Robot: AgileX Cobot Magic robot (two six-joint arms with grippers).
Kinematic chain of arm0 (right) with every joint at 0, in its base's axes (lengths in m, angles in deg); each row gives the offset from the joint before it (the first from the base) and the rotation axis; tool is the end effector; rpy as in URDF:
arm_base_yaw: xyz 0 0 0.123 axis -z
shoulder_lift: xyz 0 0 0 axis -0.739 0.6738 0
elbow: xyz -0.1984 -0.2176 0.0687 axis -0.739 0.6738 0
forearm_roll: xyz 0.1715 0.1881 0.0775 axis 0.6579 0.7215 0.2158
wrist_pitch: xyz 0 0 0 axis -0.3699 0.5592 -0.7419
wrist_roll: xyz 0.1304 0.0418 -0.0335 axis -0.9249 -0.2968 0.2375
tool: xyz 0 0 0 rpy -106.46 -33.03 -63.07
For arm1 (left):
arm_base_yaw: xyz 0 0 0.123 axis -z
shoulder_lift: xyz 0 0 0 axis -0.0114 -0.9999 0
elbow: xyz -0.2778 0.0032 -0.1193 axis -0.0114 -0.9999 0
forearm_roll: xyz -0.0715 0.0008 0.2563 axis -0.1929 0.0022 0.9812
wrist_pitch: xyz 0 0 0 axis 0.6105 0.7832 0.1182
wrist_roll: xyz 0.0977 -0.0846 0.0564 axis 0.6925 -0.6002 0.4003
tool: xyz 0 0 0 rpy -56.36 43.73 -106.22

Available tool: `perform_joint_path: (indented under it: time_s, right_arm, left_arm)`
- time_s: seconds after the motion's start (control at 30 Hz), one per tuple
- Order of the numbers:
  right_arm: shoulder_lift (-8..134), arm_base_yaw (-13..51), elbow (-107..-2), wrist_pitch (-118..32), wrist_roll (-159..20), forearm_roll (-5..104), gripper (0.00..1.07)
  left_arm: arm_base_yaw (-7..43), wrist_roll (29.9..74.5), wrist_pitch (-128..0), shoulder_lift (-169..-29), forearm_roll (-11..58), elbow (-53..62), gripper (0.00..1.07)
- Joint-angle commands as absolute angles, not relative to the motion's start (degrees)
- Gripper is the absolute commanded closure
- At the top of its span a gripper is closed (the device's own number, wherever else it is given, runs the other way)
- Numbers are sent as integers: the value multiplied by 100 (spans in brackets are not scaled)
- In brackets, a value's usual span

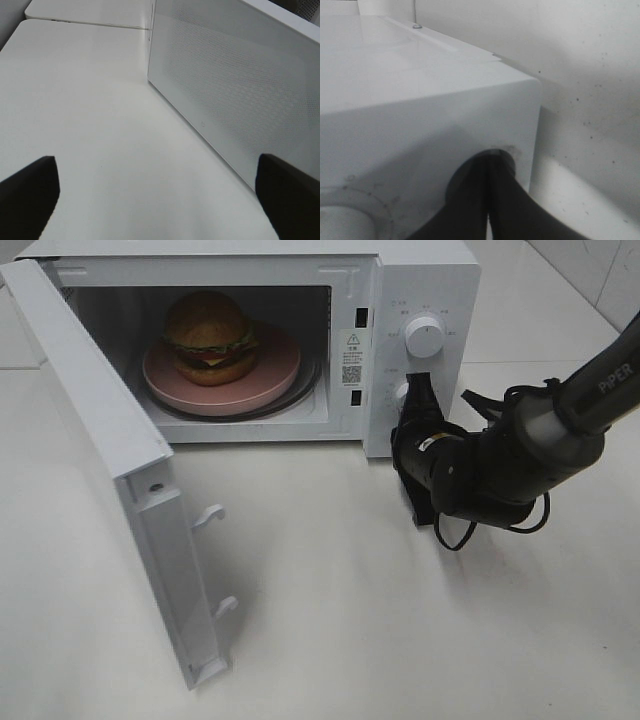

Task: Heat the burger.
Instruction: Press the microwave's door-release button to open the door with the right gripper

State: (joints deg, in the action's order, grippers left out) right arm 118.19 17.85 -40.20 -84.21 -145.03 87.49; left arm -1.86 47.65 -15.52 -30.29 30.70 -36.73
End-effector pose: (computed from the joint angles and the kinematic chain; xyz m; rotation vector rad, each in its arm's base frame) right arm 0.4131 0.1661 0.0583 1.4571 1.5708 0.9570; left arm 0.0351 -0.0142 0.2662 -0.0305 2.0113 -0.1432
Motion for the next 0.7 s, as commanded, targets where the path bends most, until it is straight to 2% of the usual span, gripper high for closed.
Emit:
perform_joint_path:
  time_s: [0.03,0.5,0.7]
  right_arm:
    - [11653,2089,-4472,-9779,-14526,8423,107]
    - [11241,1819,-3618,-8427,-15105,8239,107]
    - [10914,1819,-3298,-7808,-14962,7741,107]
  left_arm:
    - [-197,4782,-1615,-2926,3059,-3696,7]
    - [-197,4782,-1615,-2926,3059,-3696,7]
    - [-197,4782,-1615,-2926,3059,-3696,7]
